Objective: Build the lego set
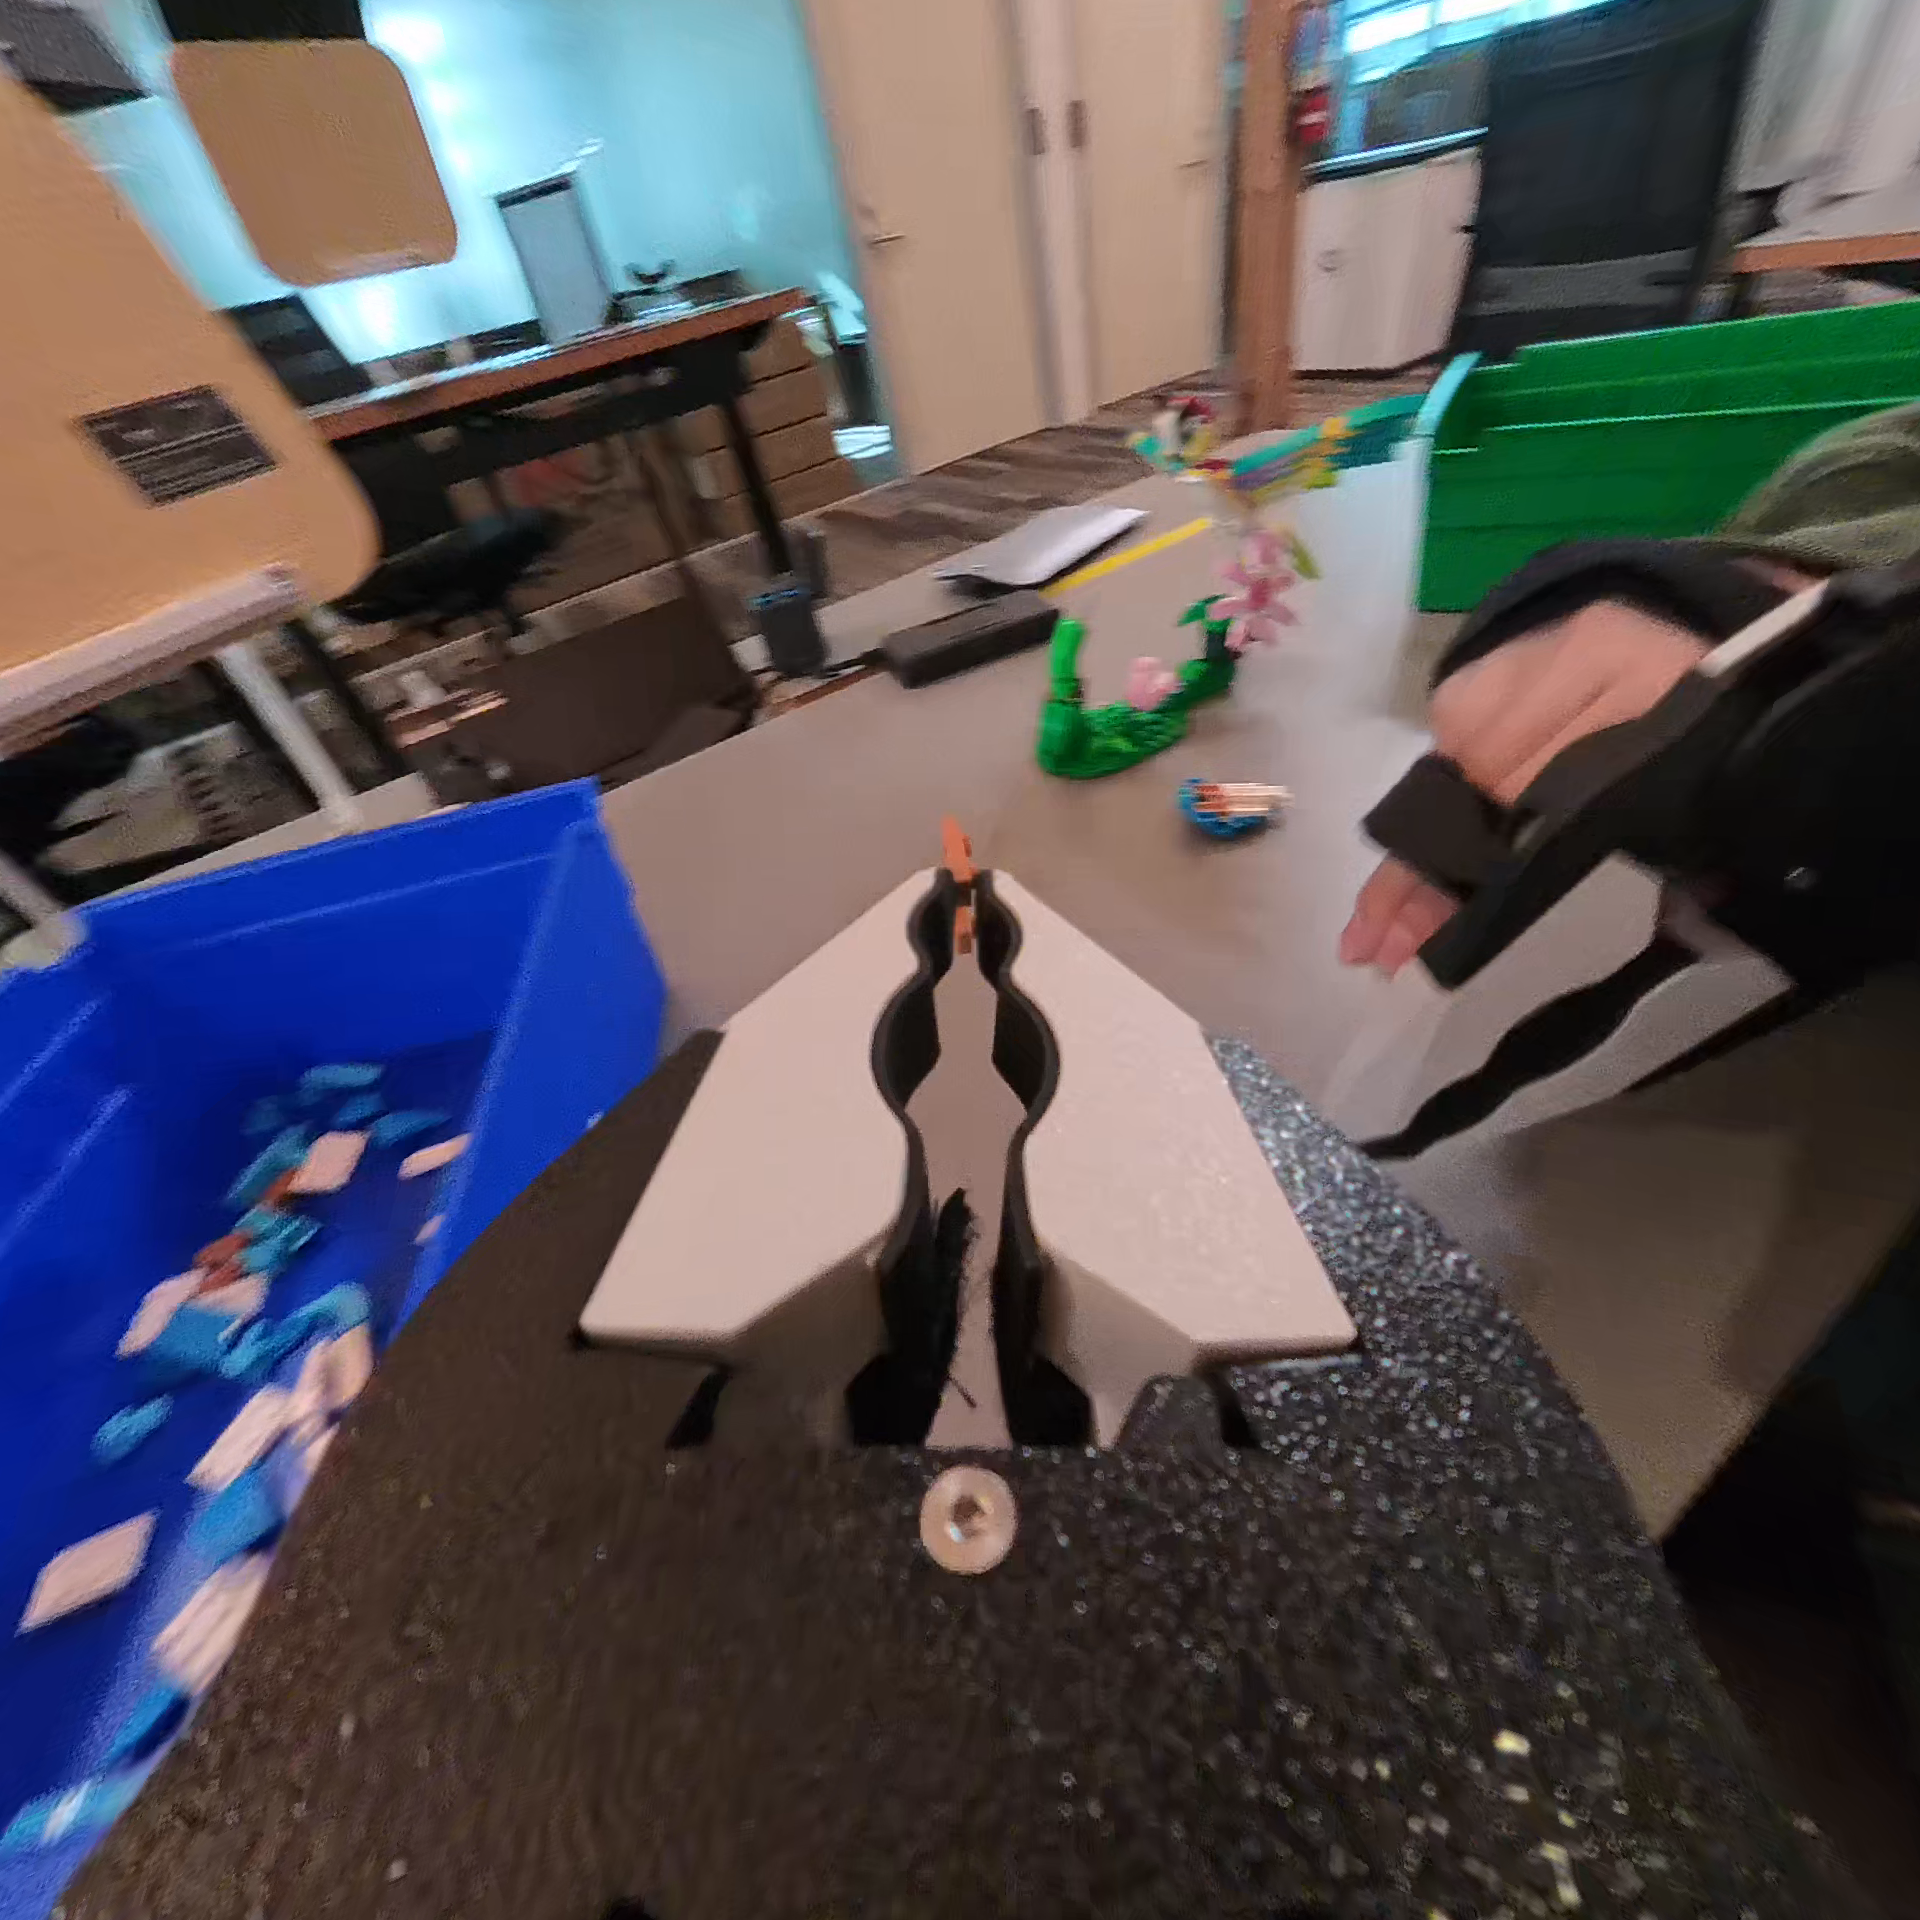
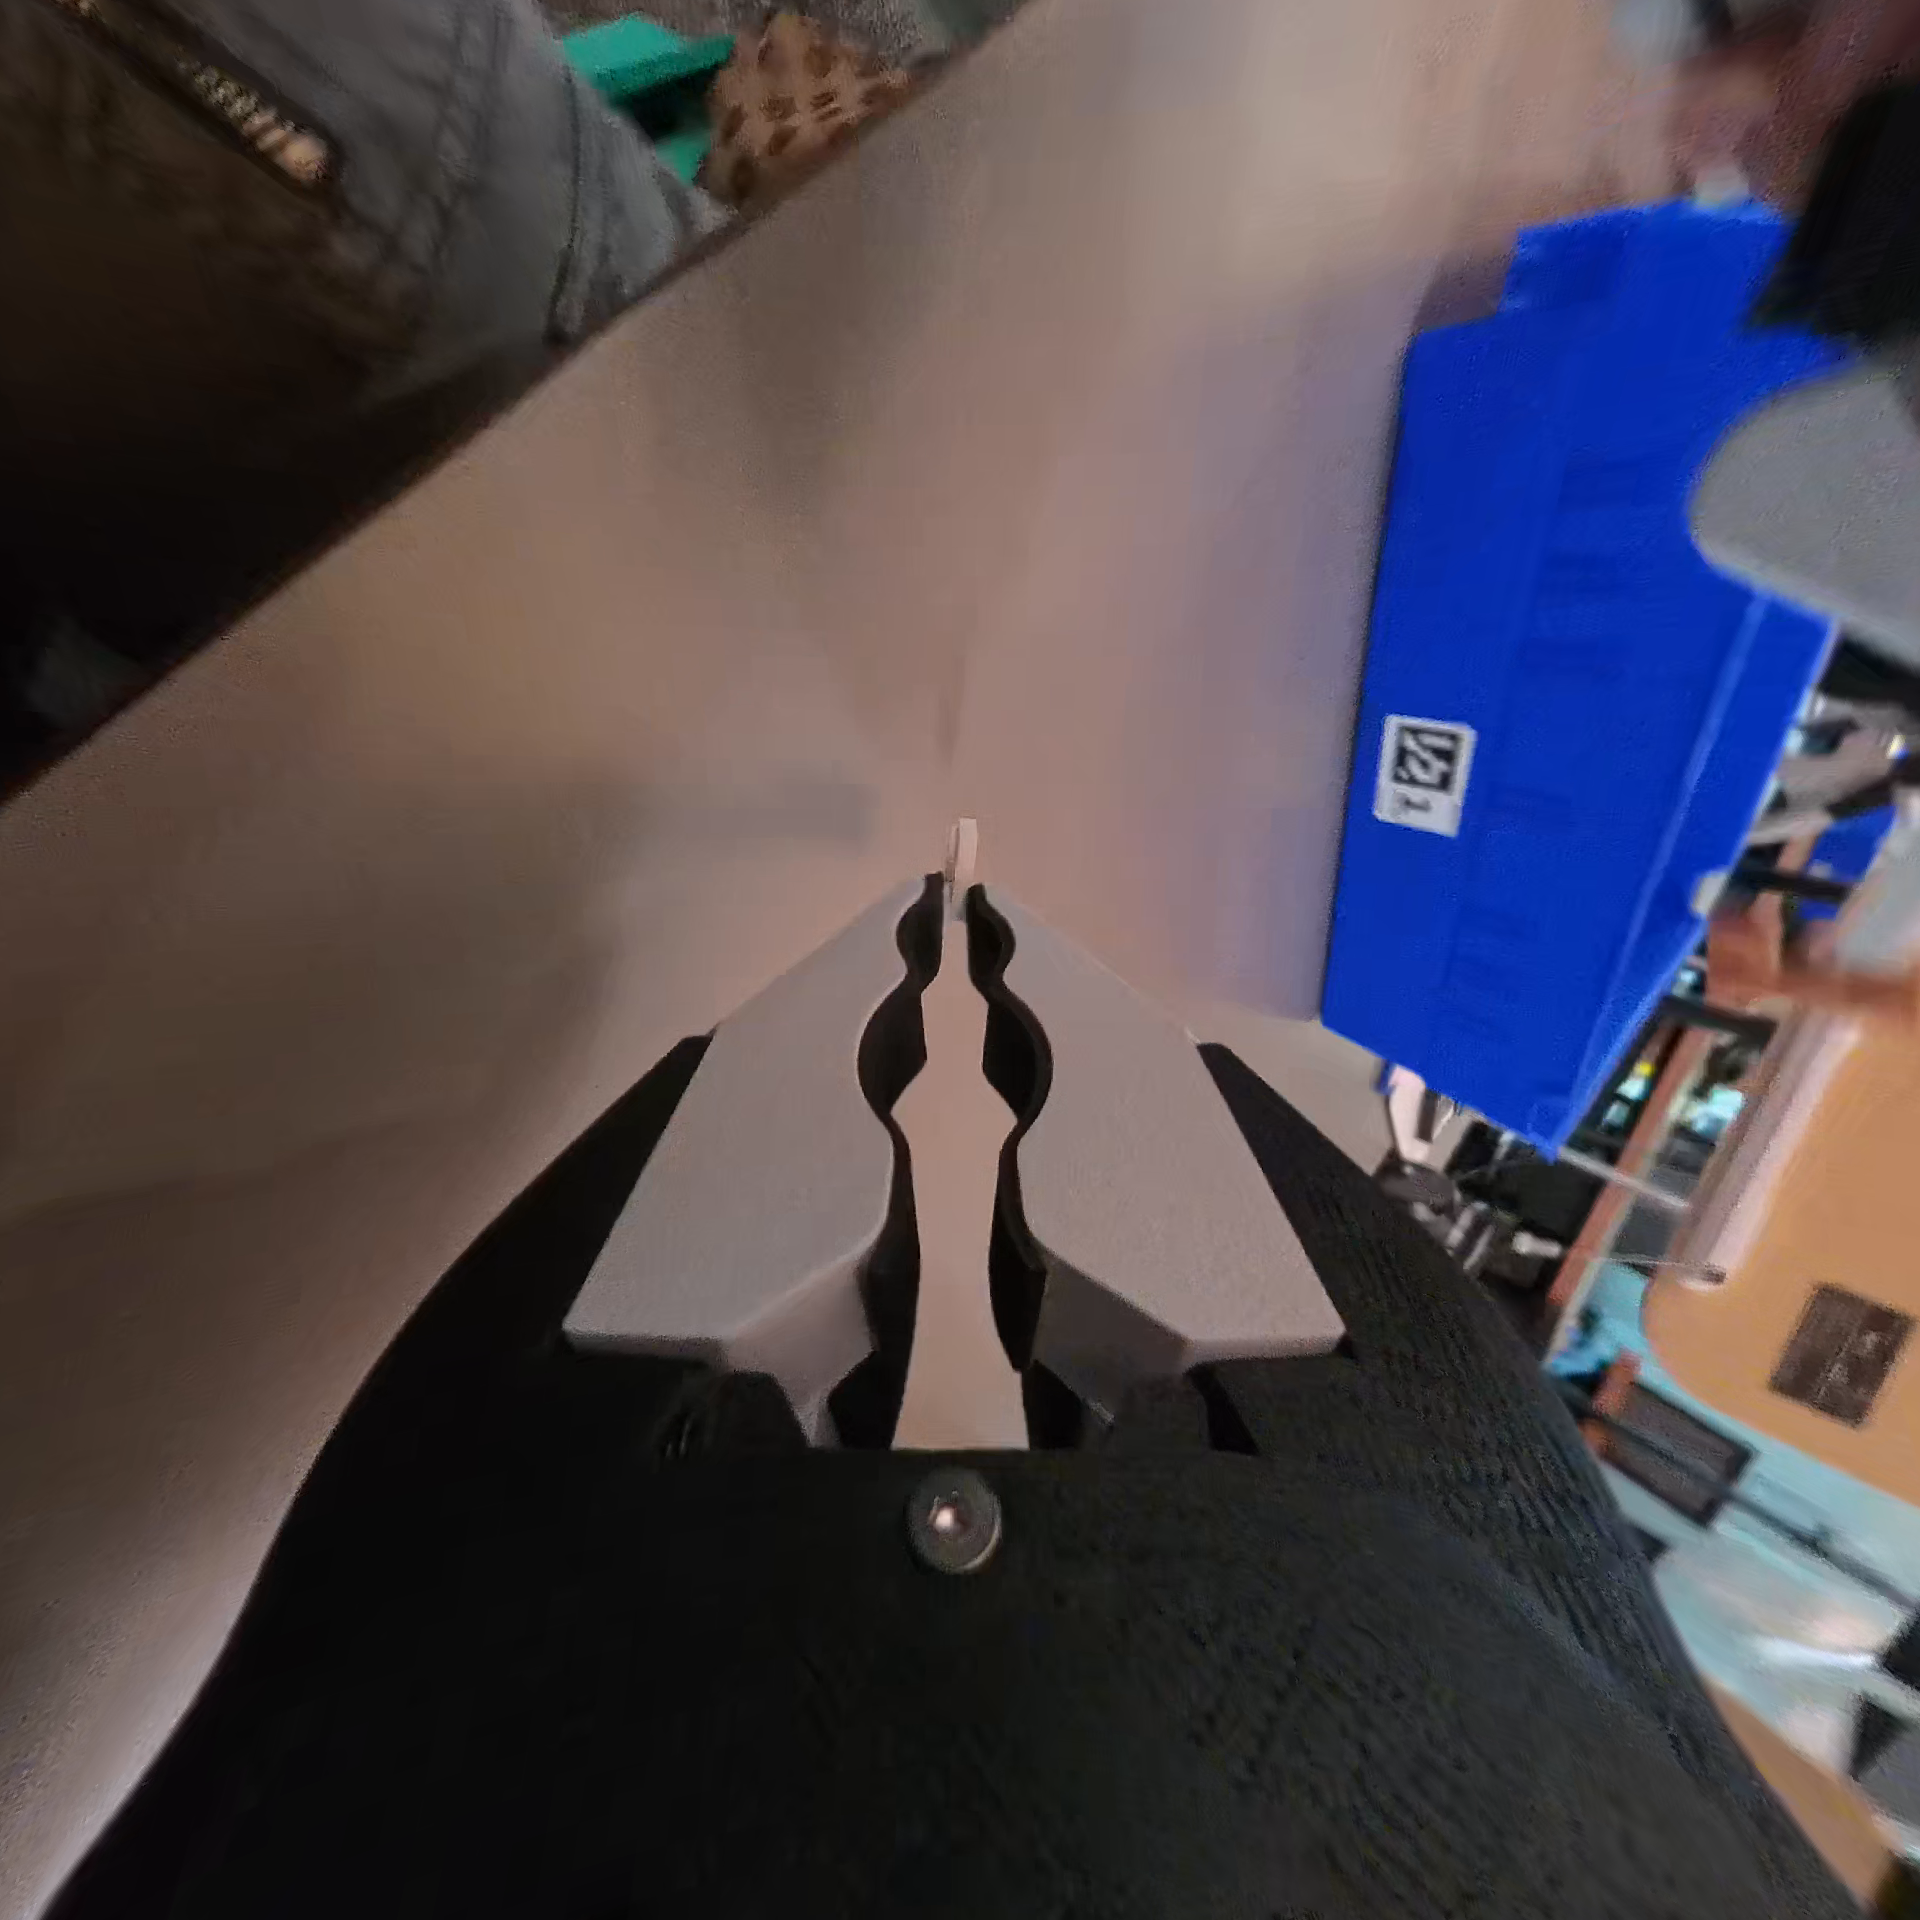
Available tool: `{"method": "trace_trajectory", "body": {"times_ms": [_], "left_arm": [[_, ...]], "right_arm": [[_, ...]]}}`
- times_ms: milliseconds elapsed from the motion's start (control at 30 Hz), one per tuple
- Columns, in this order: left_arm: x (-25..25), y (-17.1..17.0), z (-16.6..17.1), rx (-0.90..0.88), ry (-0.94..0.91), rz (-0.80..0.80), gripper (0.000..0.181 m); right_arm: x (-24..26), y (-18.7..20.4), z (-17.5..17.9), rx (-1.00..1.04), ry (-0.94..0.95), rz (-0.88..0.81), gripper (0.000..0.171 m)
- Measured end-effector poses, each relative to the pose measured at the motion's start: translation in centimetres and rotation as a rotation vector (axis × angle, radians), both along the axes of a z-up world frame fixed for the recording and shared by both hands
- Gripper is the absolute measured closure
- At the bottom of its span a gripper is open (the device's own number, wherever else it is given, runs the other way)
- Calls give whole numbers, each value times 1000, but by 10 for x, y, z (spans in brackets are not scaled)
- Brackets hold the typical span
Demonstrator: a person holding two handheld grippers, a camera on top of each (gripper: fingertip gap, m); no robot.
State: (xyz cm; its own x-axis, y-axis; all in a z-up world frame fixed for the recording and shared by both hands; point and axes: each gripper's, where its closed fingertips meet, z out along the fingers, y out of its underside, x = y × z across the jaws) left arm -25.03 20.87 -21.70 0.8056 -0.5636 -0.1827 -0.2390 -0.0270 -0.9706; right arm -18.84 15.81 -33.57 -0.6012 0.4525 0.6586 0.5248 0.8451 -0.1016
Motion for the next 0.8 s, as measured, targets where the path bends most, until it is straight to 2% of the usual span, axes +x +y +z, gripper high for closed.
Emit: {"method": "trace_trajectory", "body": {"times_ms": [67,133,200,300,367,400,467,500,533,600,667,733,800], "left_arm": [[-32,6,11,62,2,148,181],[-75,10,35,136,0,314,181],[-115,16,57,171,-9,458,181],[-157,43,45,31,13,584,181],[-177,61,28,-57,-3,640,180],[-180,68,19,-111,-31,640,166],[-182,76,3,-202,-69,641,121],[-185,79,-2,-222,-60,659,112],[-187,80,-3,-218,-46,667,111],[-186,79,4,-166,-59,671,113],[-174,75,16,-114,-91,642,112],[-152,68,33,-52,-108,584,109],[-114,61,54,35,-126,476,110]], "right_arm": [[-10,21,30,4,130,-66,169],[-35,42,79,-21,376,-99,169],[-70,58,129,-199,620,-119,169],[-125,105,172,-436,811,-204,168],[-156,141,175,-567,845,-301,163],[-168,155,169,-643,831,-355,147],[-183,165,159,-797,789,-415,131],[-185,168,157,-844,793,-431,122],[-185,173,156,-858,801,-450,114],[-176,182,158,-843,842,-471,111],[-151,186,177,-831,956,-458,111],[-107,181,203,-797,1073,-413,113],[-47,180,221,-674,1178,-383,115]]}}
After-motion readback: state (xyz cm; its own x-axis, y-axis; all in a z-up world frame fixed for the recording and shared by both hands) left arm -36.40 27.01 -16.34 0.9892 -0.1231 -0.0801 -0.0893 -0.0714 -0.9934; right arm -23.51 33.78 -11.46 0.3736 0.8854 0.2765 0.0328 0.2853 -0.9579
